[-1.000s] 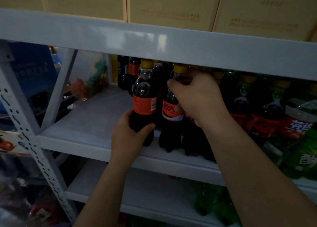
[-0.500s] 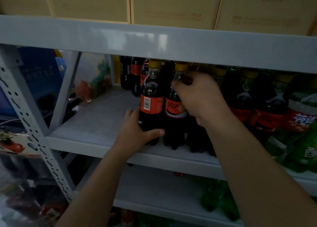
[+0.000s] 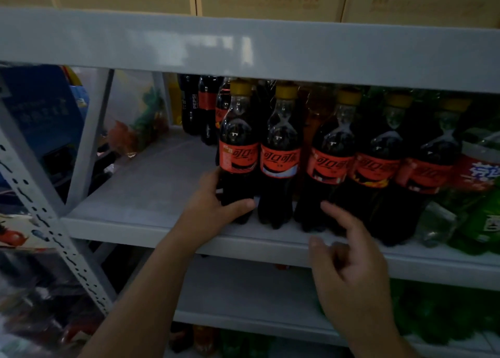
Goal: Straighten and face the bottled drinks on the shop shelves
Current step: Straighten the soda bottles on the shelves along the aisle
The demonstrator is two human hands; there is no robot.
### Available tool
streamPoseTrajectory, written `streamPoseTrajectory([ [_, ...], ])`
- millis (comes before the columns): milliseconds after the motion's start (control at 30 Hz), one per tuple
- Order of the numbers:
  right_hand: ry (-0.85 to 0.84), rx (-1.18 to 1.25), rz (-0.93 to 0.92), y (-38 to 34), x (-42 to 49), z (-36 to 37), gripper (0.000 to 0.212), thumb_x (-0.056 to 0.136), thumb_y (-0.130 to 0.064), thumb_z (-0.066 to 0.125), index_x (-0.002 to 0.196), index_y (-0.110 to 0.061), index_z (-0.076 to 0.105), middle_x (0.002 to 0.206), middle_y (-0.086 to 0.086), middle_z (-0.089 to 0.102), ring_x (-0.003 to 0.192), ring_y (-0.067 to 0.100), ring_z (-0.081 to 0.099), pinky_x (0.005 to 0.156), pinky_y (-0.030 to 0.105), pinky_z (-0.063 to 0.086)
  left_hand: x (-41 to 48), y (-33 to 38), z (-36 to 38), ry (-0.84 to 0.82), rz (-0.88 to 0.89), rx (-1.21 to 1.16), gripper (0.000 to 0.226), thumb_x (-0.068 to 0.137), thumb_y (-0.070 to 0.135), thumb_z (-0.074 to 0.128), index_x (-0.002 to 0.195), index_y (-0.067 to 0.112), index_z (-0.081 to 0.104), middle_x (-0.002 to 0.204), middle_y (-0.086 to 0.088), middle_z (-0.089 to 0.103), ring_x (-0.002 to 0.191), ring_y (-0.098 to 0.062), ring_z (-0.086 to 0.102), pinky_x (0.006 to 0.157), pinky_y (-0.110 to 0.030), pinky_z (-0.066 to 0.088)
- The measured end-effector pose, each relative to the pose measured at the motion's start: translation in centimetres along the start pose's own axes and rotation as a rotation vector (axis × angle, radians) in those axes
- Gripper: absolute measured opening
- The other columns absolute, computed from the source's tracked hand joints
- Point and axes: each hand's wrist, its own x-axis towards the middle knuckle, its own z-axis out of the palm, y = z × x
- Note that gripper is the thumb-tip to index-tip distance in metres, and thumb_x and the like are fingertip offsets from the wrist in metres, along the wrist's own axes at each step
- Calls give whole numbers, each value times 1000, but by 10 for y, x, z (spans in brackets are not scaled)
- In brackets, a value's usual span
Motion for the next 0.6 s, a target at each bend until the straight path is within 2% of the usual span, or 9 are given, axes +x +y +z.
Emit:
streamPoseTrajectory([
  [100, -39, -78, 110, 27, -11, 4, 39, 86, -22, 64, 122, -32, 55, 65, -14, 46, 49, 11, 51, 46, 11, 35, 2, 1, 3, 91, -15, 34, 75, 63, 38, 84, 129, 23, 51, 112, 14, 64, 99, 5, 61, 75, -8, 48],
  [167, -80, -109, 182, 39, -13, 7, 38, 87, -23, 62, 122, -35, 53, 71, -12, 47, 52, 10, 53, 47, 11, 36, 1, 0, 1, 79, -31, -8, 77, 63, 37, 82, 132, 20, 51, 113, 13, 66, 99, 4, 62, 79, -10, 49],
  [233, -105, -141, 226, 46, -13, 9, 39, 88, -28, 60, 124, -40, 48, 76, -13, 49, 54, 6, 54, 48, 12, 35, -1, 0, -1, 63, -24, -8, 72, 68, 34, 81, 132, 20, 51, 116, 10, 66, 105, 1, 61, 88, -19, 49],
  [300, -113, -176, 207, 49, -13, 12, 40, 89, -28, 59, 126, -39, 47, 80, -13, 52, 56, 5, 54, 50, 13, 34, -3, 1, -1, 52, 0, -10, 63, 75, 26, 78, 132, 21, 52, 117, 11, 67, 108, -1, 61, 92, -24, 48],
  [367, -130, -200, 167, 50, -14, 15, 41, 89, -27, 59, 128, -36, 48, 84, -13, 55, 58, 5, 54, 54, 11, 36, -5, 2, -1, 48, 20, 6, 54, 78, 24, 76, 129, 24, 55, 114, 14, 67, 107, -1, 61, 92, -22, 48],
  [433, -130, -249, 95, 53, -17, 19, 43, 89, -25, 60, 130, -32, 49, 111, -14, 57, 68, 1, 56, 67, 13, 42, -6, 1, 0, 47, 27, 24, 45, 81, 22, 73, 121, 33, 57, 110, 19, 68, 105, 2, 61, 89, -17, 47],
  [467, -132, -273, 66, 54, -18, 20, 44, 89, -25, 60, 131, -31, 48, 124, -17, 51, 75, -5, 55, 73, 12, 42, -6, 1, 0, 48, 33, 39, 41, 83, 21, 72, 118, 37, 57, 107, 24, 67, 103, 5, 61, 87, -13, 46],
  [533, -154, -287, 12, 57, -19, 21, 45, 89, -22, 60, 132, -29, 47, 132, -24, 40, 88, -25, 44, 78, 1, 34, -7, 2, 0, 48, 45, 76, 38, 86, 22, 68, 118, 39, 55, 105, 29, 65, 101, 10, 60, 85, -9, 44],
  [600, -169, -270, -57, 60, -22, 19, 49, 89, -18, 60, 133, -33, 44, 135, -29, 33, 95, -33, 34, 83, -5, 27, -8, 2, 0, 45, 46, 104, 40, 88, 25, 66, 126, 29, 54, 112, 21, 64, 105, 7, 59, 89, -16, 46],
])
